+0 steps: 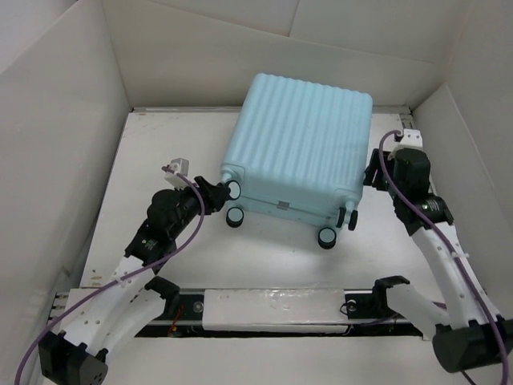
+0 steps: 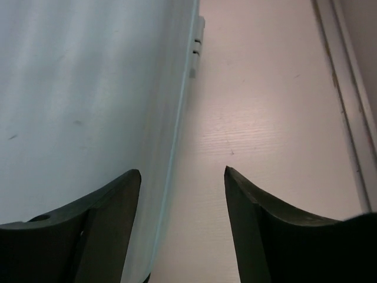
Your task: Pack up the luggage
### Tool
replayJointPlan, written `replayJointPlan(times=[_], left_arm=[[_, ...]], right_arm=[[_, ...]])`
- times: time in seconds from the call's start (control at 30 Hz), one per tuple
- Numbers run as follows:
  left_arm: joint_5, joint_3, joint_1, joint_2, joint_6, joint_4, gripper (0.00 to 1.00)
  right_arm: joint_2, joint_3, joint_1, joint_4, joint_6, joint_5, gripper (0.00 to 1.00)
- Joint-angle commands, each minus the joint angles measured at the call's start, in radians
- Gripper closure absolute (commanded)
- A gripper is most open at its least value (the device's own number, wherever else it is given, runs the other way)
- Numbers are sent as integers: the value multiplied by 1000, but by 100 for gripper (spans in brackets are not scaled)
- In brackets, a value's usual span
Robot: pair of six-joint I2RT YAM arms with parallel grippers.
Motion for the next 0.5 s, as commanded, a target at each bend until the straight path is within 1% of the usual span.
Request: replayJointPlan(times=[0.0,0.07,0.1,0.13,0.2,0.23,0.27,0.3,0.37,0.4,0.47], left_arm=[[119,-40,-14,-53,-20,-26,100],[160,-77,-14,-53,-33,29,100],[173,-91,-14,-53,-50,46,100],[182,-122,-14,-63,-60,64,100],[194,-146,-14,-74,-70,106,100],[206,-146,-14,-74,-70,106,100],[216,-146,-14,-74,-70,106,100],[216,-146,-14,-85,-70,106,100],[216,-146,-14,-97,-59,106,100],[228,-146,-14,-108,-59,106,100],[242,-146,-14,-119,-59,106,100]], right_arm=[[91,-18,-110,179,-59,-388,33],[144,-9,-133,191,-79,-451,29],[162,-21,-133,208,-79,-503,29],[188,-35,-133,277,-79,-543,29],[227,-49,-133,342,-79,-652,29],[283,-40,-133,368,-79,-692,36],[317,-31,-133,386,-79,-729,39],[352,-19,-115,399,-79,-760,40],[446,43,-89,409,-90,-786,40],[472,66,-61,409,-99,-786,42],[538,141,-52,418,-99,-795,42]])
